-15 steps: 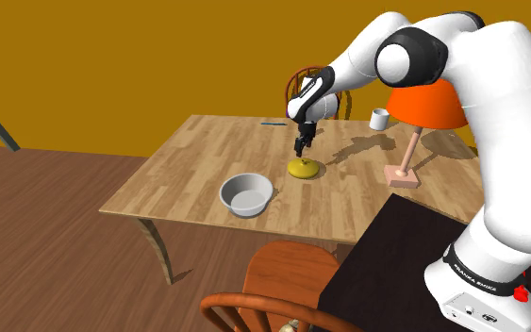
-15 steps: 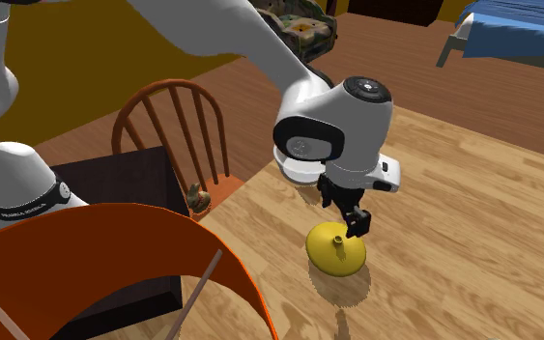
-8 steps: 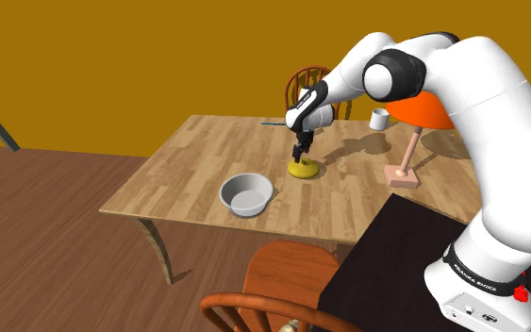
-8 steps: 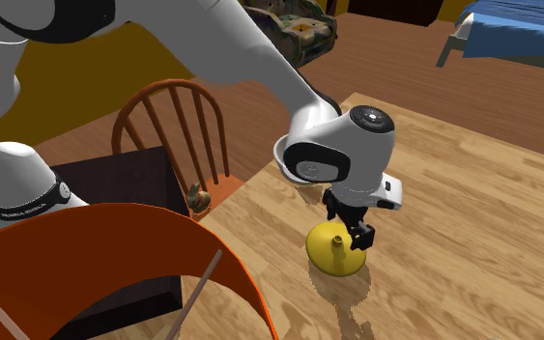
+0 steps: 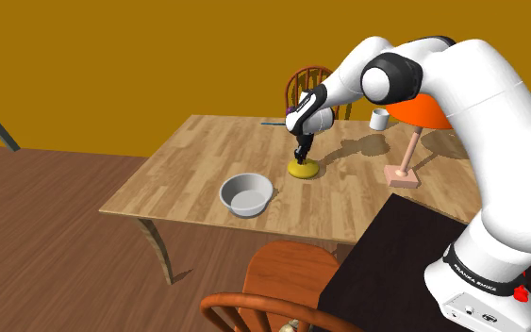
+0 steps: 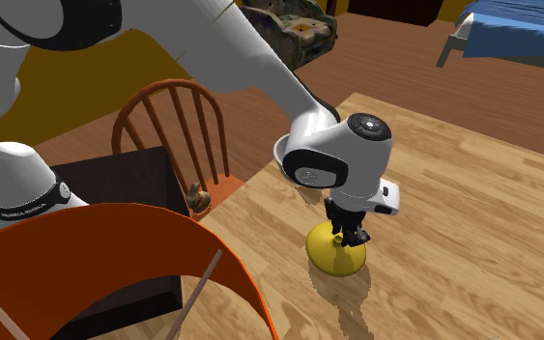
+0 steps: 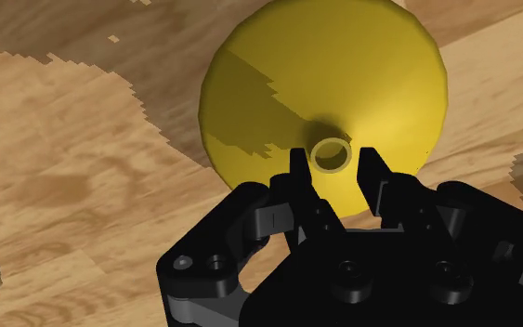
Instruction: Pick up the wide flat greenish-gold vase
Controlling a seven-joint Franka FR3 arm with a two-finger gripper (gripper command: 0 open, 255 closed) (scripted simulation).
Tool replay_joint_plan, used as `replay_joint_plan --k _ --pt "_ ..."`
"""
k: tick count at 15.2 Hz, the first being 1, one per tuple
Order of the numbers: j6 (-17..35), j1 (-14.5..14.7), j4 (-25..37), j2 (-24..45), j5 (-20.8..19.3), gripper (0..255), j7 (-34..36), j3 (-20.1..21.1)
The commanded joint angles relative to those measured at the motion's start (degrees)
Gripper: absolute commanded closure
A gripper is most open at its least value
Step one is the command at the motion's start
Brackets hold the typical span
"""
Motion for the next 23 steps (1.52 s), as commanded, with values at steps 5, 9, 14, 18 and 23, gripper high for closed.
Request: replay_joint_plan --k 5,9,14,18,23 --pt "0.0 0.0 -0.1 0.0 0.0 255 0.0 0.0" --pt "-1.1 0.3 -0.7 -1.8 -0.3 255 0.2 -0.3" --pt "-3.3 0.7 -1.6 -4.8 -0.8 255 0.6 -0.9" --pt "-5.0 1.0 -2.0 -7.0 -1.3 255 1.0 -1.4" --pt "-6.5 1.3 -2.3 -8.7 -1.7 255 1.3 -1.8"
